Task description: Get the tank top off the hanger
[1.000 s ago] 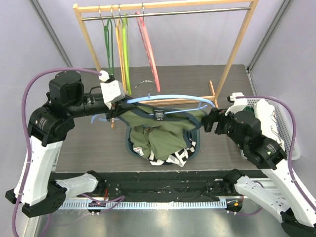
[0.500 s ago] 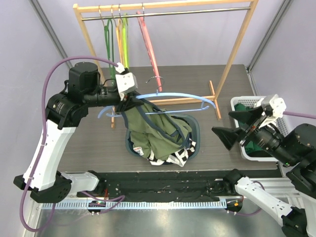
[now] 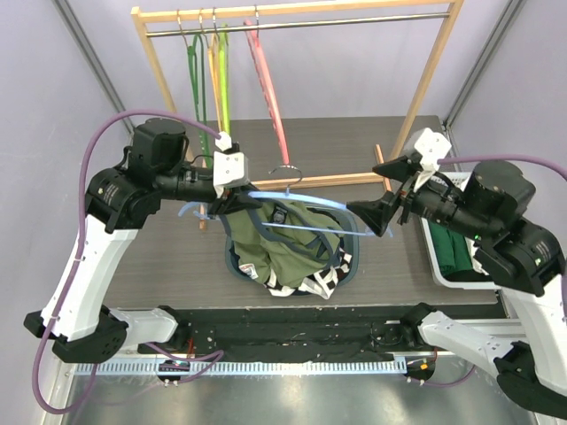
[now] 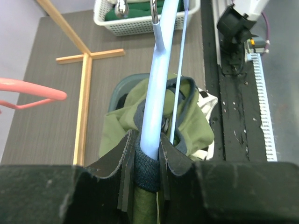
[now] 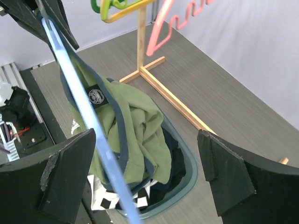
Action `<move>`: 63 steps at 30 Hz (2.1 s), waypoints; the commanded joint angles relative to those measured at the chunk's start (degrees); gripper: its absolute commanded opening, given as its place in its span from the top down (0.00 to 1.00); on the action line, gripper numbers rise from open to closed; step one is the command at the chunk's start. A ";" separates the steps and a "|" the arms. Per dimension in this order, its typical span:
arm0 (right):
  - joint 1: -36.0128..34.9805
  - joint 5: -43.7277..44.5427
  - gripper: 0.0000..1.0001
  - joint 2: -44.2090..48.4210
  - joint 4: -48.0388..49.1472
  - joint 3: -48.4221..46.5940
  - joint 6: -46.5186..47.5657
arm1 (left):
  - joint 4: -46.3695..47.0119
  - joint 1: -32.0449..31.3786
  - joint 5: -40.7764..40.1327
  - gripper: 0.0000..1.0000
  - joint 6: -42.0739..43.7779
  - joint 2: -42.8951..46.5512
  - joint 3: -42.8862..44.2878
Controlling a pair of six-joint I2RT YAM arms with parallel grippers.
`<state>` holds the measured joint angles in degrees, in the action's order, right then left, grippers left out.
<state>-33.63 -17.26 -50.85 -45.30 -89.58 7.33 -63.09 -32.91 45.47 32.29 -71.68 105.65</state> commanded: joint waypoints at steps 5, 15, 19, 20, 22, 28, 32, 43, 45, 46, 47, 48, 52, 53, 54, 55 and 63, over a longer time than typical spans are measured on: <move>0.23 -16.31 0.07 -3.55 -2.60 -4.12 5.76 | -2.57 -0.40 4.01 1.00 4.09 1.72 0.00; 0.23 -22.91 0.15 -3.03 -2.07 -0.95 4.09 | -1.34 -0.49 2.78 1.00 4.01 0.84 0.79; 0.23 -22.91 0.22 -3.38 -1.73 1.16 3.57 | -1.16 -0.49 2.69 1.00 3.40 0.14 2.46; 0.23 -22.65 0.23 -3.47 -1.64 1.60 3.57 | -0.98 -0.49 2.86 1.00 3.22 0.05 2.81; 0.14 -21.95 0.29 -3.82 -1.11 2.39 3.30 | -0.37 -0.49 2.95 1.00 2.60 -0.39 3.60; 0.14 -19.31 0.42 -5.57 -0.06 2.39 2.16 | 1.91 -0.49 3.48 1.00 -0.12 -1.00 3.60; 0.14 -15.19 0.70 -5.67 2.23 3.45 0.32 | 4.37 -0.49 2.69 1.00 -2.76 -1.18 3.16; 0.14 -8.50 0.99 2.42 8.39 8.63 -3.11 | 12.02 -0.49 -0.29 1.00 -11.27 -0.83 1.06; 0.23 -8.23 0.99 3.38 8.21 9.25 -3.46 | 13.60 -0.49 -1.00 1.00 -12.60 -0.57 0.36; 0.14 -8.41 0.99 3.56 7.95 9.51 -3.64 | 14.30 -0.49 -1.26 1.00 -13.39 -0.48 0.09; 0.14 -8.50 0.99 3.83 7.86 9.86 -3.73 | 15.09 -0.49 -1.79 0.97 -15.40 -0.30 -0.09; 0.14 -8.50 0.99 4.18 7.77 9.95 -4.08 | 16.84 -0.49 -2.23 0.88 -16.55 -0.22 -0.44; 0.14 -8.23 0.99 5.32 7.33 10.04 -4.52 | 21.42 -0.49 -5.65 0.00 -23.23 1.45 -1.32; 0.14 -8.23 0.99 5.32 6.98 9.69 -4.52 | 22.13 -0.49 -6.79 0.00 -24.46 1.89 -1.49; 0.14 -8.15 0.99 5.58 6.72 9.43 -4.52 | 23.00 -0.49 -9.15 0.00 -25.86 2.24 -1.58; 0.14 -8.06 0.99 5.76 6.11 9.16 -4.61 | 23.36 -0.49 -10.57 0.00 -26.66 3.20 -1.67; 0.14 -4.98 0.99 7.34 3.11 6.00 -3.91 | 23.72 0.47 -16.30 0.00 -29.66 11.03 -7.29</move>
<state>-33.58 -24.73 -44.91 -44.38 -79.64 4.08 -42.39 -33.39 32.40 5.69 -64.84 100.71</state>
